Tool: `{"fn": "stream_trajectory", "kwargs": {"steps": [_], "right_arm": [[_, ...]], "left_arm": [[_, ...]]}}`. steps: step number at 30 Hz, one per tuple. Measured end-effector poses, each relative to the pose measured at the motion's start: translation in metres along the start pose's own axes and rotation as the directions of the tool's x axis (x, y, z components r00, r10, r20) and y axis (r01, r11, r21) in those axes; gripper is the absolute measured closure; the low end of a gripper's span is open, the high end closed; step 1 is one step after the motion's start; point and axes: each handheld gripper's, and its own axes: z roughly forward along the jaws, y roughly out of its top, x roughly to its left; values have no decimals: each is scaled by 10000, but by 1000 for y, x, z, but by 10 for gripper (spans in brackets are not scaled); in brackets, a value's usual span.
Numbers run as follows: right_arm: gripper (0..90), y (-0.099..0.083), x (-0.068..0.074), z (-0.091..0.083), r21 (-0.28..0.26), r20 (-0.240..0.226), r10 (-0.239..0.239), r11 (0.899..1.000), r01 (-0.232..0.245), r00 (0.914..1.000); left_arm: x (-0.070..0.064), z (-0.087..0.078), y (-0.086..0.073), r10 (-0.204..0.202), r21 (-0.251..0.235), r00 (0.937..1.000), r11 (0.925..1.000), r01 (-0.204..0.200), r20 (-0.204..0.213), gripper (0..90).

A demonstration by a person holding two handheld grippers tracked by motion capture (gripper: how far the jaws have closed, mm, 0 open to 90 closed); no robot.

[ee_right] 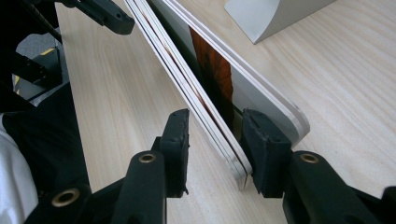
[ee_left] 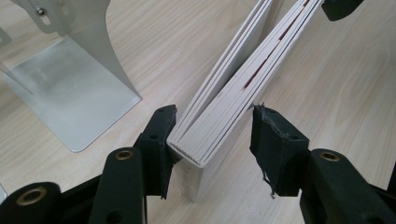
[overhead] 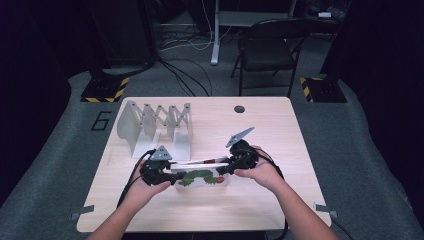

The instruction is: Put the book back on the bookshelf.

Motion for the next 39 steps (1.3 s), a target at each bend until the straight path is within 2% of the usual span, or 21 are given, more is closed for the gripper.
{"fn": "stream_trajectory", "kwargs": {"steps": [1, 5, 8, 10, 18, 20, 22, 25, 28, 34, 35, 38, 39], "right_arm": [[624, 0, 0, 0, 30, 46, -115, 9999, 115, 9999], [623, 0, 0, 1, -34, 30, -85, 10000, 85, 10000], [623, 0, 0, 1, -45, 35, -44, 10000, 44, 10000], [621, -1, -1, 0, -31, 45, -157, 9999, 158, 9999], [621, -1, -1, 1, -119, 81, -73, 9999, 74, 9999], [621, -1, -1, 1, -113, 80, -66, 9999, 67, 9999], [621, -1, -2, 1, -104, 68, -92, 9999, 93, 9999], [622, -1, -2, 1, -115, 64, -86, 9999, 87, 9999], [621, -1, -2, 1, -86, 42, -90, 9999, 91, 10000], [608, -2, -2, 1, -119, 18, -98, 9999, 99, 9999], [605, -2, -2, 1, -122, 36, -82, 9999, 82, 10000], [582, -3, -1, -1, -194, 123, 216, 9996, -214, 9997], [563, -3, -3, -2, -108, 187, 26, 9999, -24, 9998]], "left_arm": [[-1, 2, 1, 20, 51, 10000, 10000, -20, 0, 493], [-2, 7, 3, 201, 101, 9998, 9997, -201, -31, 469], [-3, 8, 4, 192, 140, 9998, 9997, -191, -56, 461], [-3, 9, 5, 261, 117, 9996, 9996, -260, -88, 458], [-4, 14, 6, 377, 111, 9992, 9992, -375, -150, 433], [-4, 14, 7, 426, 237, 9991, 9988, -424, -60, 433], [-5, 15, 7, 431, 153, 9989, 9990, -429, -162, 432], [-5, 16, 7, 526, 114, 9986, 9986, -526, -30, 433], [-6, 16, 7, 707, 225, 9975, 9972, -706, -15, 435], [-8, 17, 6, 830, 155, 9965, 9964, -830, 26, 465], [-8, 16, 7, 850, 243, 9963, 9961, -853, 151, 471], [-9, 16, 7, 923, 270, 9957, 9954, -925, 65, 484], [-10, 16, 7, 922, 288, 9957, 9953, -924, 77, 490]]}}
